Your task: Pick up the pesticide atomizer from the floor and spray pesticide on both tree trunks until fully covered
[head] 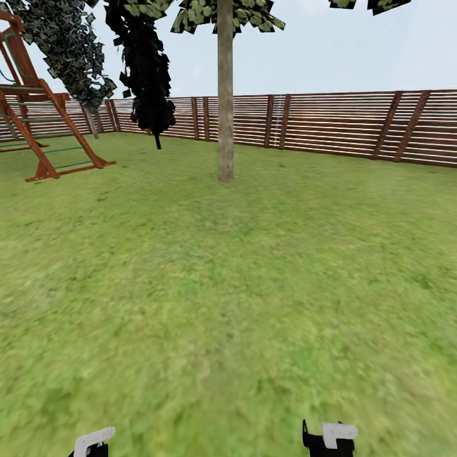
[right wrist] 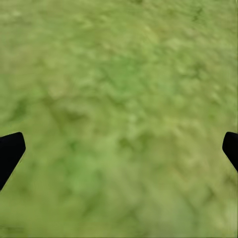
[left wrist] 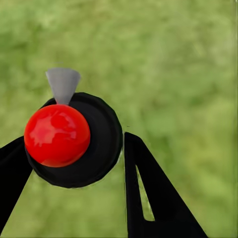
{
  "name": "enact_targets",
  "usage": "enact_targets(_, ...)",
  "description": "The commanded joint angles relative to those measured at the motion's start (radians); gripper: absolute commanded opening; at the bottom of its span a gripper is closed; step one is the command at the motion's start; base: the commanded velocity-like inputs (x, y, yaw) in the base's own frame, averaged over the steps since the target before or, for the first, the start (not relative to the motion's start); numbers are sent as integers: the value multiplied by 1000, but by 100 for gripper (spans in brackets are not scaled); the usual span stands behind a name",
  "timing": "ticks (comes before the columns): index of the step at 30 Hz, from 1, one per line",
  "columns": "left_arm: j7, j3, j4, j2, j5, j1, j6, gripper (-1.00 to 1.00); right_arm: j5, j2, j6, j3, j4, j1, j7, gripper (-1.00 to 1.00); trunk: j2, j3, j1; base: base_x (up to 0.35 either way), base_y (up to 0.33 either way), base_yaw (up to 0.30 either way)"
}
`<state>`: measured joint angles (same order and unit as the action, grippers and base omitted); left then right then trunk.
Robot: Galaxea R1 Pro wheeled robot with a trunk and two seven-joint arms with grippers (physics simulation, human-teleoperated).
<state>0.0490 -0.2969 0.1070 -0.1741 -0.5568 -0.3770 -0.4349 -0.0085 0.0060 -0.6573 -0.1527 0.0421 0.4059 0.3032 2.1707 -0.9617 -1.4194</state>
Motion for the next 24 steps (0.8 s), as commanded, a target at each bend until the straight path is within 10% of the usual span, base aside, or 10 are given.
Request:
enact_targets(1,5,-8,0,-1,-3,0,-3,-100,-1,0,-1,-8,-1,1,8,100,0,-1,0,345,0,0)
enact_targets(24,5,-8,0,-4,-3,0,-3,-100,-1,0,-2,-9,-1,1,11,100,0,-1,0,345,0,41)
